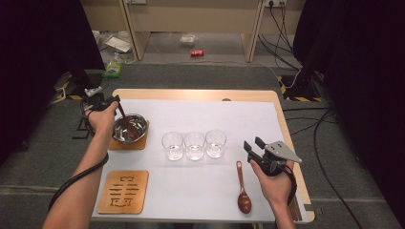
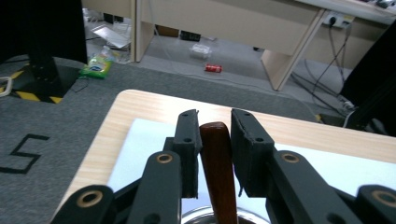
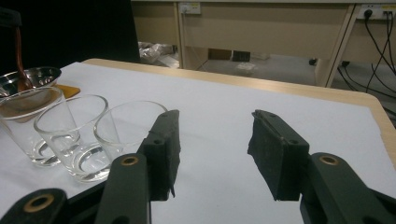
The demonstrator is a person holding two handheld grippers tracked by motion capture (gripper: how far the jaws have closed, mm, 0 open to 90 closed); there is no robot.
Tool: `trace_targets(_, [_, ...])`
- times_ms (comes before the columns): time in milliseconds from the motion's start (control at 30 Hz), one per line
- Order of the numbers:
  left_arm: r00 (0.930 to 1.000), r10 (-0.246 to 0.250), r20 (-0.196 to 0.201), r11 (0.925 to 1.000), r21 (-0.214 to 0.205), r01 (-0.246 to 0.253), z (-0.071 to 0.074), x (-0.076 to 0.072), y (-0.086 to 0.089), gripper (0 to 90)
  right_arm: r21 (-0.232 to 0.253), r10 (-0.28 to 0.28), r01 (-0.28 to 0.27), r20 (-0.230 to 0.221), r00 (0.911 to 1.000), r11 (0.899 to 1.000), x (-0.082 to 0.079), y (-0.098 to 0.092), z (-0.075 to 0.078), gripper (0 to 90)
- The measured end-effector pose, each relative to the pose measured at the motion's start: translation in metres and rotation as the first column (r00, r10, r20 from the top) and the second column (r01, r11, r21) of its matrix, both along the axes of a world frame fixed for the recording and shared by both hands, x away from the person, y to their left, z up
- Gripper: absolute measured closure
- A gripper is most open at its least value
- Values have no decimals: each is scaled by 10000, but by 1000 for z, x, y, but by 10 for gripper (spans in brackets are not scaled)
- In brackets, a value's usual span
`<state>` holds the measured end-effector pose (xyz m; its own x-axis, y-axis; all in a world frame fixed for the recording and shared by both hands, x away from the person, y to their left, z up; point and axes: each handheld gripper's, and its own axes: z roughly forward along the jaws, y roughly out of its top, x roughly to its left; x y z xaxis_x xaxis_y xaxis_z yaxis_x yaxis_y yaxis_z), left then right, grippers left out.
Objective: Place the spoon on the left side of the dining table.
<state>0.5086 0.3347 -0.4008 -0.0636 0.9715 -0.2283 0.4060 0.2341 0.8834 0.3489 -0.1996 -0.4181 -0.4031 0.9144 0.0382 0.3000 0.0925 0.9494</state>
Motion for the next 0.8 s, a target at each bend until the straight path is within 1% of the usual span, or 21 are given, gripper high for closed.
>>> trace_targets(100, [9999, 95, -135, 9999, 123, -93, -3, 1, 4, 713, -15, 33, -33, 24, 10000, 10000, 0, 1, -1, 523])
trace_targets(333, [9993, 186, -331, 9997, 182, -180, -7, 2, 12, 701, -13, 12, -12, 4, 10000, 10000, 0, 1, -1, 522])
trace_targets(533, [9978, 259, -613, 9996, 162, -250, -14, 3, 15, 652, -49, 17, -17, -66, 10000, 10000, 0, 2, -2, 521])
trace_targets(700, [9978, 220, -624, 9995, 239, -206, -17, 2, 12, 636, -65, 56, -56, -54, 10000, 10000, 0, 3, -3, 521])
trace_targets(800, [9982, 189, -570, 9996, 211, -177, -17, -1, 10, 623, -62, 31, -32, -93, 10000, 10000, 0, 3, -3, 521])
